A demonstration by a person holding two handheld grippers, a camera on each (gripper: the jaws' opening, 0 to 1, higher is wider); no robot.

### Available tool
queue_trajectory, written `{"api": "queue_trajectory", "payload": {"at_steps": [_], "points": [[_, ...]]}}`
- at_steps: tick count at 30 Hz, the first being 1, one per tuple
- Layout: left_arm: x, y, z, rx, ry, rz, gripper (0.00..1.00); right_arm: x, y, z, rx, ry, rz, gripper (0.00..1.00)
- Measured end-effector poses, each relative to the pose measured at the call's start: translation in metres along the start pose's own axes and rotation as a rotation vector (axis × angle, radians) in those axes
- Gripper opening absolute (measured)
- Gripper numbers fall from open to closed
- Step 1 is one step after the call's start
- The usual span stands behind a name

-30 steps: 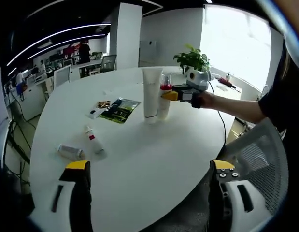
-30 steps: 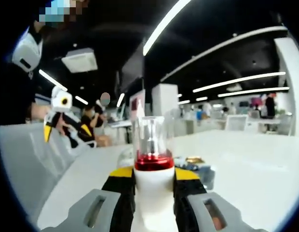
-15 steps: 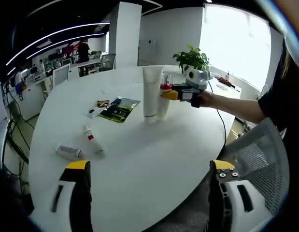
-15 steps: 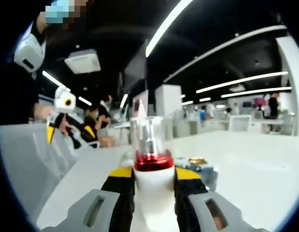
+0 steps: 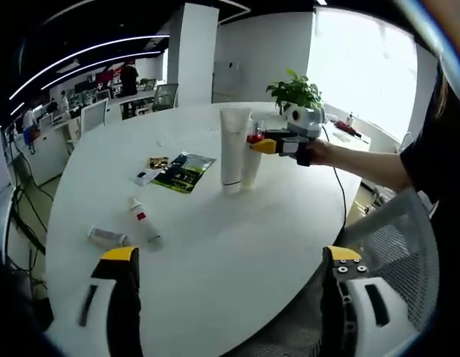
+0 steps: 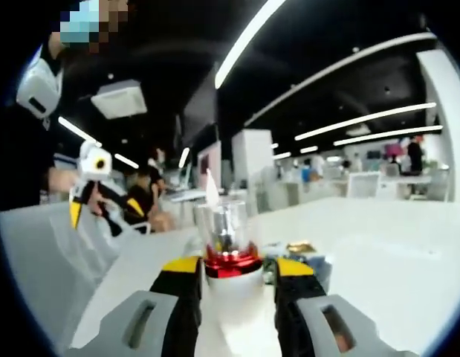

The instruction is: Arrange the skincare products in the storage area until every visible bottle or jar stands upright without overlapping.

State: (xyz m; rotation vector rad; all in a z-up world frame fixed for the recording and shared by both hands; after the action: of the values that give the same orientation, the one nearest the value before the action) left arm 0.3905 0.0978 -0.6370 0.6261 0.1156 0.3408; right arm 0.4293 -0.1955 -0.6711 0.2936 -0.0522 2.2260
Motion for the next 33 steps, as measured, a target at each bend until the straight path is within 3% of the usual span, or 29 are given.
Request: {"api": "queue_trajectory", "payload": {"at_steps": [4, 9, 14, 20, 24, 33], "points": [[0.004, 0.001, 0.006, -0.003, 0.003, 0.002, 0.97, 0.000, 0.007, 0.000, 0.037, -0.033, -0.031, 0.36], [0.010, 0.007, 0.014, 0.004, 0.010, 0.001, 0.97, 0.004, 0.015, 0.001, 0.069, -0.073, -0.082, 0.48], [0.015, 0.012, 0.023, 0.004, 0.017, -0.001, 0.98, 0.012, 0.023, -0.001, 0.155, -0.104, -0.124, 0.63], [0.017, 0.021, 0.034, -0.007, 0.040, -0.003, 0.98, 0.023, 0.030, 0.010, 0.150, -0.155, -0.178, 0.76], [0.020, 0.028, 0.037, 0.004, 0.030, -0.003, 0.99, 0.033, 0.034, 0.010, 0.201, -0.164, -0.202, 0.81], [0.029, 0.047, 0.047, -0.007, 0.042, 0.010, 0.99, 0.058, 0.047, 0.020, 0.225, -0.216, -0.259, 0.92]]}}
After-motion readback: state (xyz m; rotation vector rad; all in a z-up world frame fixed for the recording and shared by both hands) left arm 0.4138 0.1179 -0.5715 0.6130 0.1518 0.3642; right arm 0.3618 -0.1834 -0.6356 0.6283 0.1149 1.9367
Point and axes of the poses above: the point that each gripper's makers call its tool centre point, and the gripper's own axes: y roughly backward along the fingers, x roughly to its left, z roughly out of its top, the point moved 5 cm from there along y, roughly backward along the fingers, and after that the axes turned 7 degrees about -y, right-handed, at the moved point
